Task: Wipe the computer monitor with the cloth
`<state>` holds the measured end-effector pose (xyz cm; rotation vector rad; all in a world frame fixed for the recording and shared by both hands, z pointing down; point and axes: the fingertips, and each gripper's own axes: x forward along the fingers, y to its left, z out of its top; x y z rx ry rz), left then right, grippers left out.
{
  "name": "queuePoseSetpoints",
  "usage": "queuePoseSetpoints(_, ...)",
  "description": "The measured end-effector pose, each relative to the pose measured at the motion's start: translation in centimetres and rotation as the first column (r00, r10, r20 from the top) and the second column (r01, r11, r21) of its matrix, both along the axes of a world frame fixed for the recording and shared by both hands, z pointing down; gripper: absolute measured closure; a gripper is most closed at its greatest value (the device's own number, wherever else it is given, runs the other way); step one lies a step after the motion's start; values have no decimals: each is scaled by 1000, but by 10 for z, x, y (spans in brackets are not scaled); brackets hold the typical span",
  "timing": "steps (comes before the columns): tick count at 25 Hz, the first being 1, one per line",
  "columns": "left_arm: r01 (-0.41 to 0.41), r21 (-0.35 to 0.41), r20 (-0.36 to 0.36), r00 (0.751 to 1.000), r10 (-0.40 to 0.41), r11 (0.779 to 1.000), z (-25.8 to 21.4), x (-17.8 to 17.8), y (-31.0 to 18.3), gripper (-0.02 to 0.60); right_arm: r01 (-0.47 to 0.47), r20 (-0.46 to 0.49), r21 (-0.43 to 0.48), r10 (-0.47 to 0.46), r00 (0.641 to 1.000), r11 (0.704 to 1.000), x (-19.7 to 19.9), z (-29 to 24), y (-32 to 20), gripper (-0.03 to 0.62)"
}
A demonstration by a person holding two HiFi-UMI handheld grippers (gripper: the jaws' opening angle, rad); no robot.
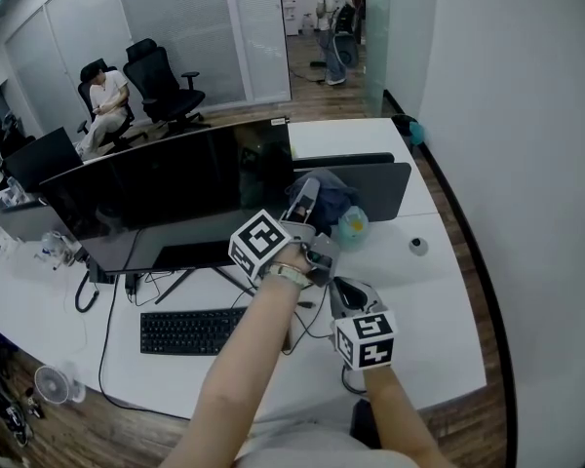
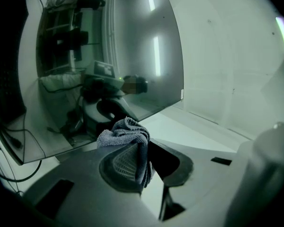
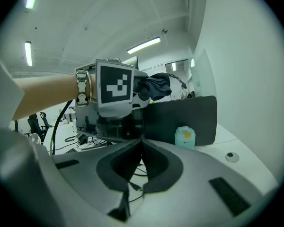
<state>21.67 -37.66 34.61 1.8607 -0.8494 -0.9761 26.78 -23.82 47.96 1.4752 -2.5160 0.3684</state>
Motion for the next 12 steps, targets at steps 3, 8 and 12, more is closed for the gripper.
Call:
queuePoseSetpoints(3, -2, 16, -8, 1000, 2, 1000, -10, 0, -1, 522, 2, -3, -5, -2, 1000, 1000, 0, 1, 0, 586)
queuePoseSetpoints(8, -4, 48, -11, 1000, 5, 999, -28, 1, -4, 522, 4, -5, -2, -4, 1000, 1000, -1, 0, -2, 586)
queuePoseSetpoints(12, -4, 64, -14, 1000, 5, 998, -37, 1, -6, 522, 7, -7, 3, -7, 1000, 1000, -1, -2, -3, 586)
